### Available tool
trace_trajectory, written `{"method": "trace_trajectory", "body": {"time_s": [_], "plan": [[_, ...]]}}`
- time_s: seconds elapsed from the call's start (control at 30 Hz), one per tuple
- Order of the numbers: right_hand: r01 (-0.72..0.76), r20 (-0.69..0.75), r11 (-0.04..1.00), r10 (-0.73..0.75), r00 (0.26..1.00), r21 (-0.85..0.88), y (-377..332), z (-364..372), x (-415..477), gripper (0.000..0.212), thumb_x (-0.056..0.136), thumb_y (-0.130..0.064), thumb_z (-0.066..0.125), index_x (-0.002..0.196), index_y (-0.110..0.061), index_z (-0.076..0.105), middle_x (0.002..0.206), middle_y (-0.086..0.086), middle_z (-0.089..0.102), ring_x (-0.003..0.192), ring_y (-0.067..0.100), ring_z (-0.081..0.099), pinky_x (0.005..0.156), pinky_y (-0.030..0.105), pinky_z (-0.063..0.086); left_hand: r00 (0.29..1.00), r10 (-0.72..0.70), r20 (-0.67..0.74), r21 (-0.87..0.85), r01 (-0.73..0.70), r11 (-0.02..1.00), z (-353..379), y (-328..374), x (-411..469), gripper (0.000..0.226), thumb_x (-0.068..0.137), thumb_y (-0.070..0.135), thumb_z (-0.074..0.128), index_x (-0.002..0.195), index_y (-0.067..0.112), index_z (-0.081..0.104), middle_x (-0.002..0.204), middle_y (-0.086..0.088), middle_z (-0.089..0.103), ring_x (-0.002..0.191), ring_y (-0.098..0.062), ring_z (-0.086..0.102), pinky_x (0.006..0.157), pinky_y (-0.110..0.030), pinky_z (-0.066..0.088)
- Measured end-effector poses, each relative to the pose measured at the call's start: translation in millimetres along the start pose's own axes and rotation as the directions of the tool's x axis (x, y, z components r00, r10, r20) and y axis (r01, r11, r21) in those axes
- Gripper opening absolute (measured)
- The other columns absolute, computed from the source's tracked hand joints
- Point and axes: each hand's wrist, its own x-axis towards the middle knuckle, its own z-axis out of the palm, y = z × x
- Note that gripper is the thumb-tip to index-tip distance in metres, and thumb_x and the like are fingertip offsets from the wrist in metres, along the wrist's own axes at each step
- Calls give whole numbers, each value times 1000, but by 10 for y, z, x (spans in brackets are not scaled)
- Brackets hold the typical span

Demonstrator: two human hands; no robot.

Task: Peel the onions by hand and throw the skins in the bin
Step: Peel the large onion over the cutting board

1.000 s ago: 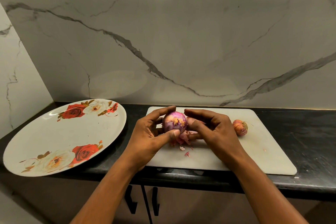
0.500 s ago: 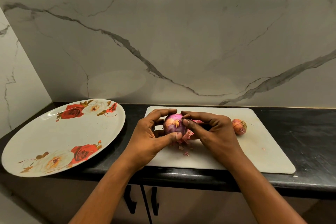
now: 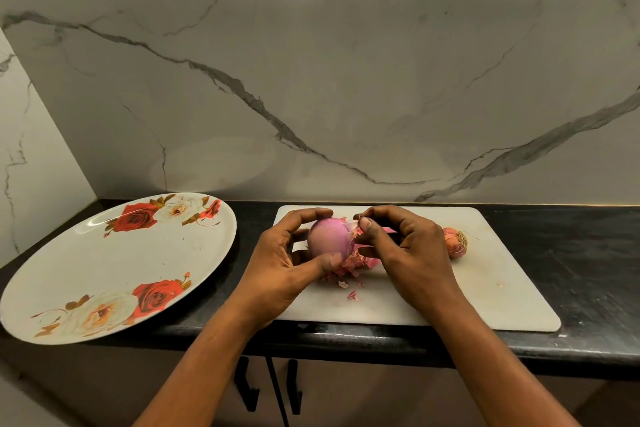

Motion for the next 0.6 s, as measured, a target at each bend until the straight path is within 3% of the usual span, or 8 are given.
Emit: {"method": "trace_trajectory", "body": {"time_s": [0.23,0.37,0.5,0.6], "plan": [[-130,-95,975,149,984,181,-89,-46,15,8,105,-11,61,103,-10,69,96,10,76,82,20,81,69,35,67,999,-16,-49,-99,11,995,-11,15,-23,59,78,12,86,133,26,65,125,1,70,115,-23,72,88,-34,62],[-59,-1,998,59,998,-2,-83,-12,-23,7,97,-5,71,101,-10,74,94,3,78,81,14,80,68,37,67,999,14,-33,-60,-16,998,-10,8,-12,65,77,14,86,137,27,63,137,3,64,125,-21,66,90,-35,62],[-54,0,998,54,999,15,-62,-18,-15,18,96,-4,73,110,-12,80,100,-1,80,86,16,80,73,39,67,997,47,-60,2,-47,999,7,5,-9,65,77,11,89,135,29,66,139,4,60,127,-18,64,90,-36,63],[-4,51,1000,3,999,20,-80,-19,-37,20,96,-19,76,116,-18,81,105,-6,81,96,14,79,78,39,67,995,58,-78,49,-55,997,25,9,-4,65,75,17,91,134,30,66,137,9,59,124,-16,64,88,-38,64]]}}
